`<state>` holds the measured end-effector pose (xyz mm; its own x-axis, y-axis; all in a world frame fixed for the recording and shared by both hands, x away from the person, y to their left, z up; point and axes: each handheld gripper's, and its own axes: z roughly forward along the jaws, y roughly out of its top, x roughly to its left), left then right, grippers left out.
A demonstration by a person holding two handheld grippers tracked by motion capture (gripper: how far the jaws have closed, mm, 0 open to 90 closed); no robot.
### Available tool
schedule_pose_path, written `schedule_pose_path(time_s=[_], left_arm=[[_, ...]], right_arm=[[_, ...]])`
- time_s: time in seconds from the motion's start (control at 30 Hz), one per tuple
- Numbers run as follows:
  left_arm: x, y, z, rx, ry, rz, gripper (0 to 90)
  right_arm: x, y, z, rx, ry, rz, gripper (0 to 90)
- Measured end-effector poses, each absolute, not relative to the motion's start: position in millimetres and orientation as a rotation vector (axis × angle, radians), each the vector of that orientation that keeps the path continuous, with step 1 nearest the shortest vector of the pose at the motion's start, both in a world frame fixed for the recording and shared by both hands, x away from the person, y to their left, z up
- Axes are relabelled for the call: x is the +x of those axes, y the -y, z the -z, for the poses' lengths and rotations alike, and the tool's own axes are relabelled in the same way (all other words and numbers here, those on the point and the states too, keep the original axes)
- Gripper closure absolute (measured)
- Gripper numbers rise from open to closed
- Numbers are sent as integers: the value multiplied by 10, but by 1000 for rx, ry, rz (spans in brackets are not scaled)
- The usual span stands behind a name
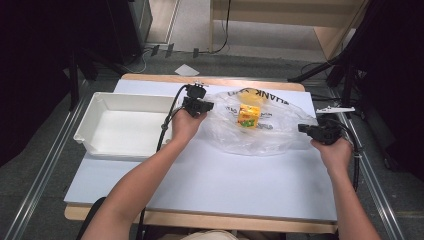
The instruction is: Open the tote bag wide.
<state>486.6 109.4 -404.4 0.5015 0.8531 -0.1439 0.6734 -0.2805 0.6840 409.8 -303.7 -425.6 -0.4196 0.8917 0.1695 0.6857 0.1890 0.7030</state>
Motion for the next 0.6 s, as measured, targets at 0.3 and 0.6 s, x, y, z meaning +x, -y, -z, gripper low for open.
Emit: schedule_pose_path(time_s=[0.3, 0.6], left_arm=[[4805, -1136, 3894, 2022, -1197, -281, 816], [4775, -1164, 3741, 2070, -1128, -239, 842]], right_arm=[[4092, 2801, 4084, 1417, -2229, -1110, 900], [4167, 2565, 3946, 1370, -2267, -1115, 900]])
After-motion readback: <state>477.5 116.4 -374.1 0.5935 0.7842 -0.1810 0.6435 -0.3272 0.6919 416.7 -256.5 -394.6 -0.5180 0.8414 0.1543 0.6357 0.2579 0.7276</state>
